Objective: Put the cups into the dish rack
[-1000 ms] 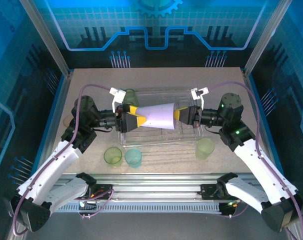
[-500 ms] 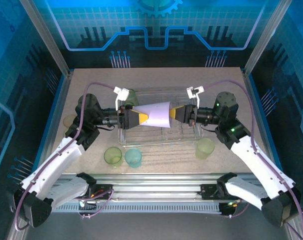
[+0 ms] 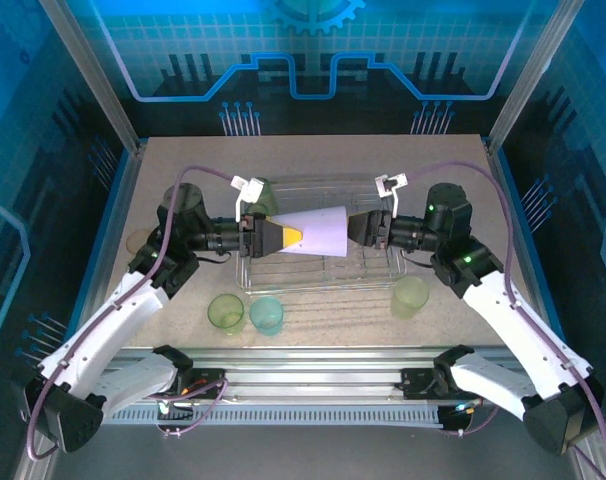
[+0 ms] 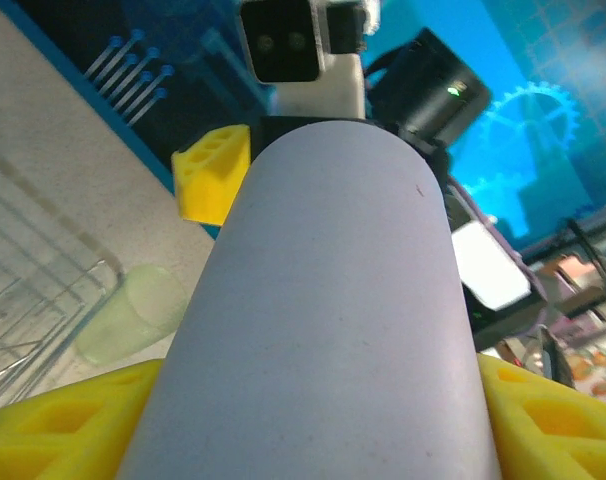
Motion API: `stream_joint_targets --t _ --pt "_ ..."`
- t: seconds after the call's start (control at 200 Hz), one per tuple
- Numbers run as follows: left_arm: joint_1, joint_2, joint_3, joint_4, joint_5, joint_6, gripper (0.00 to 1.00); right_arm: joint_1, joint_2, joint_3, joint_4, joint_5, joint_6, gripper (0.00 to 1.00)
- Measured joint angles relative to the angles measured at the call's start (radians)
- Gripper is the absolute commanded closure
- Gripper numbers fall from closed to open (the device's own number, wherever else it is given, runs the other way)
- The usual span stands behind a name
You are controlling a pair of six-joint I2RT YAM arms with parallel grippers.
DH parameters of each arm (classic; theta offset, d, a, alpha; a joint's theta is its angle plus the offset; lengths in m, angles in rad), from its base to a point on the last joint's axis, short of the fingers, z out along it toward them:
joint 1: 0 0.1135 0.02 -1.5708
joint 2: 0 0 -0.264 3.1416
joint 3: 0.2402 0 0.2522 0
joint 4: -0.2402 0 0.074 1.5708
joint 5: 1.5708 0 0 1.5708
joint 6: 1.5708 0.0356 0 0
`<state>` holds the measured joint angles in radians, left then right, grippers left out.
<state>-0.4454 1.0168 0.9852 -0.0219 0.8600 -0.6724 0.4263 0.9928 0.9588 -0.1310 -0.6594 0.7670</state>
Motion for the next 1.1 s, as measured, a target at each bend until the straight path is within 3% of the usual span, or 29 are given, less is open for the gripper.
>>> stream_joint_targets --t 0.185,0.395,0.65,1.101 --pt "-0.004 0.013 0.111 -0.293 -0.175 0.131 0.96 -0.043 -0.044 0.045 -0.310 0.301 -0.084 0.45" --pt "-0.030 0.113 0.256 -0.598 -0.389 0.227 1.00 -0.192 -0.197 -0.053 -0.425 0.424 -0.063 0.45" --pt "-0.098 0.277 0.400 -0.895 -0.675 0.277 1.00 -0.233 -0.260 -0.066 -0.468 0.469 -0.058 0.45" --pt "-0.158 0.458 0.407 -1.086 -0.907 0.279 1.00 -0.246 -0.251 -0.067 -0.490 0.475 -0.061 0.45"
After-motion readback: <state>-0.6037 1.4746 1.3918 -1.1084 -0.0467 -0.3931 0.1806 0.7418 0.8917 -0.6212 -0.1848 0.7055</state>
